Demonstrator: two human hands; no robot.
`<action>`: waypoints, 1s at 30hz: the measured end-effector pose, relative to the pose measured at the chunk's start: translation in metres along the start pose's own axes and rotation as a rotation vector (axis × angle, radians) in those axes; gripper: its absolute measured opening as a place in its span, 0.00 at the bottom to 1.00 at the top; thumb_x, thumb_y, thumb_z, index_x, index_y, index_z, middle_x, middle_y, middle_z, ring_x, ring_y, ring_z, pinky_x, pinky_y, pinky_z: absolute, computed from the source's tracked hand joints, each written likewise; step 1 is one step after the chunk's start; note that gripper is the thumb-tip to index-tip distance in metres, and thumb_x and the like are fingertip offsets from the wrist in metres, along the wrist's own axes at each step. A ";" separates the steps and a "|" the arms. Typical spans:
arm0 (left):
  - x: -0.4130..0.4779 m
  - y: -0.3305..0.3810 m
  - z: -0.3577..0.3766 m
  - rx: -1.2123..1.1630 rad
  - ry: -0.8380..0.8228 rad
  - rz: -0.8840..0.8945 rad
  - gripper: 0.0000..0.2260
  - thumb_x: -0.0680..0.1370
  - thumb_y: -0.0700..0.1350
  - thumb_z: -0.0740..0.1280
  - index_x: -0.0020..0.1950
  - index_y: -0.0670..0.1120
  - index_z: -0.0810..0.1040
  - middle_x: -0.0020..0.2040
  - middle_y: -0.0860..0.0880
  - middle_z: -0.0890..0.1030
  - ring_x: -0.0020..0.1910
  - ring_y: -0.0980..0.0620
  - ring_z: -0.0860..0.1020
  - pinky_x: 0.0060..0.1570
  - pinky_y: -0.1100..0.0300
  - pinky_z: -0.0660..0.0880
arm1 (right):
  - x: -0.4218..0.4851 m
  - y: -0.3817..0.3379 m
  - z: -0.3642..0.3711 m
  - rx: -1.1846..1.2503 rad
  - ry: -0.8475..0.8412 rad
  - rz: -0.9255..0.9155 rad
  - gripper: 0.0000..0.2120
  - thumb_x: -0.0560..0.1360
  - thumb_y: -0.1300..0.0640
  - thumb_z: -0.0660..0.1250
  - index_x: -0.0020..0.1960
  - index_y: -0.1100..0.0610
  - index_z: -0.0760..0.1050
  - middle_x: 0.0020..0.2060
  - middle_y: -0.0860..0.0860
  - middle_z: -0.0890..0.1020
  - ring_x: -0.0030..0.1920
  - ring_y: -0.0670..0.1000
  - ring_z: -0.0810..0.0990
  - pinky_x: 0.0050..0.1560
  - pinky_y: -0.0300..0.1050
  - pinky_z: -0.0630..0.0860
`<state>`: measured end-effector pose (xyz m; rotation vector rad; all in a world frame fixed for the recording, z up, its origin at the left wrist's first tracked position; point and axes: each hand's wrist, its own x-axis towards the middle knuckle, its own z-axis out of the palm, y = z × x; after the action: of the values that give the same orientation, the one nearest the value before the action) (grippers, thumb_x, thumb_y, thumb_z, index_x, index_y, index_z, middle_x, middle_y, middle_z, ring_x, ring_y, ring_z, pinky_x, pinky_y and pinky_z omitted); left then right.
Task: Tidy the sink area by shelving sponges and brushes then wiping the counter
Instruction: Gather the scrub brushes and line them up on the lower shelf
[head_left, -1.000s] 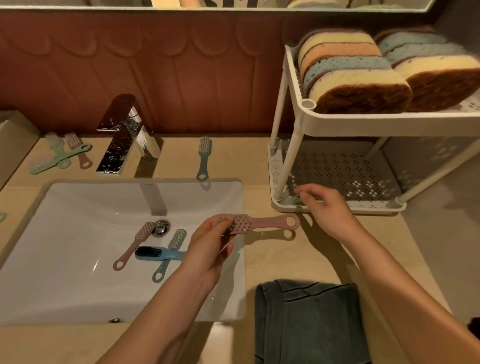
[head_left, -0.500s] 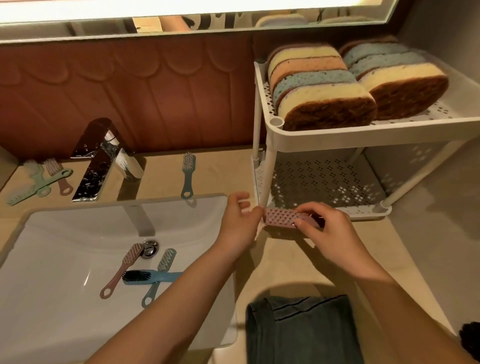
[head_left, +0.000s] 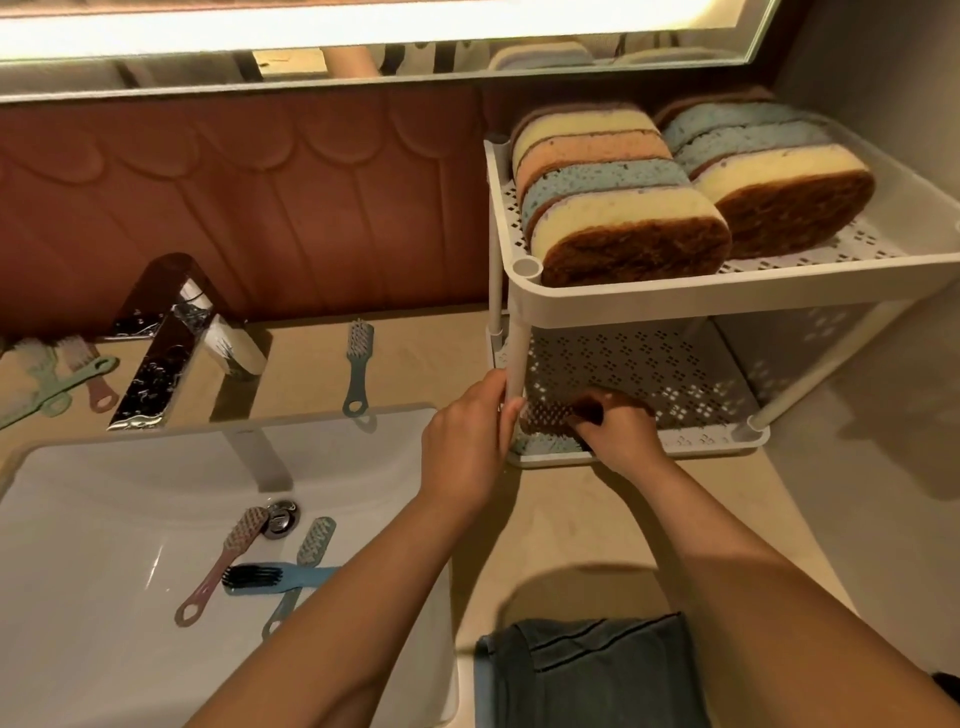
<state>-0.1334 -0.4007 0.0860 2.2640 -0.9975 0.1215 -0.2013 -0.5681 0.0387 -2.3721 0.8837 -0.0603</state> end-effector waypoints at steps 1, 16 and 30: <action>0.000 -0.001 0.001 0.006 0.008 0.011 0.12 0.80 0.51 0.58 0.58 0.47 0.73 0.49 0.47 0.82 0.42 0.47 0.79 0.35 0.60 0.66 | 0.003 0.001 0.003 0.006 -0.026 -0.017 0.13 0.74 0.55 0.67 0.58 0.53 0.77 0.53 0.54 0.82 0.54 0.57 0.79 0.53 0.47 0.74; 0.003 -0.016 -0.005 -0.453 -0.301 -0.299 0.11 0.79 0.47 0.62 0.59 0.46 0.71 0.52 0.49 0.76 0.49 0.52 0.76 0.47 0.62 0.73 | -0.041 -0.021 -0.014 0.180 -0.003 -0.089 0.10 0.76 0.60 0.65 0.55 0.58 0.79 0.48 0.52 0.82 0.50 0.51 0.79 0.52 0.46 0.75; -0.097 -0.150 -0.081 -0.524 -0.658 -0.659 0.05 0.78 0.45 0.62 0.46 0.46 0.76 0.47 0.44 0.79 0.49 0.47 0.79 0.56 0.56 0.75 | -0.106 -0.123 0.090 0.244 -0.398 -0.145 0.09 0.75 0.59 0.61 0.50 0.51 0.79 0.42 0.49 0.82 0.44 0.50 0.79 0.46 0.42 0.75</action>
<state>-0.0857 -0.2167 0.0382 2.0225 -0.4322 -1.0882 -0.1908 -0.3829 0.0493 -2.1124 0.4849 0.2265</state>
